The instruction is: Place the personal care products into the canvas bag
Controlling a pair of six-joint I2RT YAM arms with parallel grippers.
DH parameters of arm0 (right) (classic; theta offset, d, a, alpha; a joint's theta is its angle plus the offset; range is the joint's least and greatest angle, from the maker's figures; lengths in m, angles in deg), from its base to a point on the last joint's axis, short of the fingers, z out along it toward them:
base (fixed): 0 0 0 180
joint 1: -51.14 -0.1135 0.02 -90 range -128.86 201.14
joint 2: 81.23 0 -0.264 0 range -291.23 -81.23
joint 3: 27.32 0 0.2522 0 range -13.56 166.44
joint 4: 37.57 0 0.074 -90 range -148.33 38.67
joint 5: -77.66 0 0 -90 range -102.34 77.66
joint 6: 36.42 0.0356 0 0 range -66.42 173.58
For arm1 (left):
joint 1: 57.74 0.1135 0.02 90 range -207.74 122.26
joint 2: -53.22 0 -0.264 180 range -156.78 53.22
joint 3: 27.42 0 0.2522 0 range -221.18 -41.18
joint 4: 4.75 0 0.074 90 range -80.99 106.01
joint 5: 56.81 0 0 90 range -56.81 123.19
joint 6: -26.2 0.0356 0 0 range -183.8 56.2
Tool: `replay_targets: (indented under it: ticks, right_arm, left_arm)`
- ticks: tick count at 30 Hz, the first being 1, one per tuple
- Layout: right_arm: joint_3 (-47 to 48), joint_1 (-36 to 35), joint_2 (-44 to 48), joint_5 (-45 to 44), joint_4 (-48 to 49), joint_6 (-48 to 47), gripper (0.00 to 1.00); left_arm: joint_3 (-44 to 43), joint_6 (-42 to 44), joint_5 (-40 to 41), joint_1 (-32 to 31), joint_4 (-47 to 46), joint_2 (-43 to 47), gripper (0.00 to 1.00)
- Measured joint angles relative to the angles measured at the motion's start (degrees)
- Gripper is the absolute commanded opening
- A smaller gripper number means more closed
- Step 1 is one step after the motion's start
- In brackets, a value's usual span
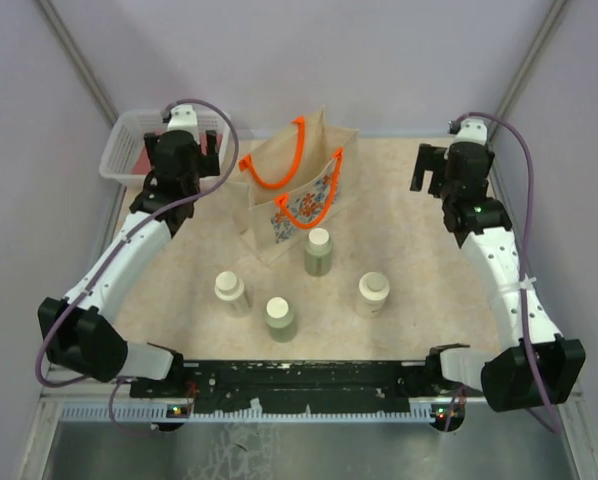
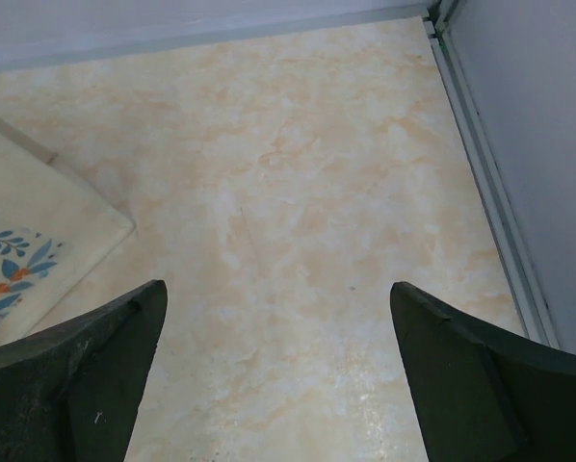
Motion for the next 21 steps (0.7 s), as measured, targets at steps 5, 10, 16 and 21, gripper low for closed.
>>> replay_targets:
  ticks: [5, 10, 16, 21]
  right_arm:
    - [7.56, -0.94, -3.28, 2.62, -3.74, 1.22, 0.99]
    - [16.72, -2.71, -7.34, 9.81, -6.56, 4.90, 0.99]
    - [26.99, -4.48, -14.53, 16.48, -9.64, 8.13, 0.99]
    - [36.13, -7.74, -24.55, 19.61, -15.13, 9.57, 0.99]
  left_arm:
    - [-1.97, 0.61, -2.10, -0.17, 1.14, -0.94, 1.00]
    - [-6.16, 2.16, -10.38, -0.24, 2.93, -1.57, 1.00]
    - [-13.46, 3.26, -22.05, -0.24, 5.99, -3.98, 1.00]
    - [-15.93, 3.96, -26.64, -0.37, 8.07, -6.56, 1.00]
